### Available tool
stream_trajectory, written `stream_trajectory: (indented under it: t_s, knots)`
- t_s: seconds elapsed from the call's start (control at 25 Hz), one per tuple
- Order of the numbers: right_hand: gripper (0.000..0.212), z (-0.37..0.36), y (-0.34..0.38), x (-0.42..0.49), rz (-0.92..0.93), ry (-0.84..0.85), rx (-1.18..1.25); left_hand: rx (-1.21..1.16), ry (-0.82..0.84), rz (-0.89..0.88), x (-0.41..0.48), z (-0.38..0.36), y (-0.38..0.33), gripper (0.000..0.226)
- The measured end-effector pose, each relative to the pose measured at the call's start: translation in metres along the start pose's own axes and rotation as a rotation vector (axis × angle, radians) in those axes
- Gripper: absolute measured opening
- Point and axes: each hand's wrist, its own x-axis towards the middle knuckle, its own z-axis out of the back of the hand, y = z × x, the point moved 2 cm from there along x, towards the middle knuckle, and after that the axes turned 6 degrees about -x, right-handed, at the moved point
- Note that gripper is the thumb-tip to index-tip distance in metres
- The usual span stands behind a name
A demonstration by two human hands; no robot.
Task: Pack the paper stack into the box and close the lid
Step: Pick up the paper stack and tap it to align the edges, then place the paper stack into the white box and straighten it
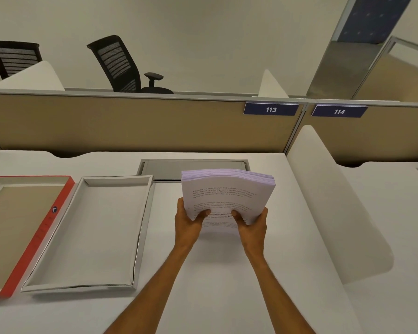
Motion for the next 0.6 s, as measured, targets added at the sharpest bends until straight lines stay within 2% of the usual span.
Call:
stream_trajectory:
  t_s: [0.32,0.6]
  knots:
    - [0.056,-0.006,0.026,0.012,-0.054,-0.031,-0.075,0.114,-0.026,0.013,0.014,-0.002,-0.021,0.052]
    - [0.063,-0.009,0.061,0.036,-0.159,0.093,-0.511,0.335,-0.018,0.148,0.036,0.005,-0.043,0.065]
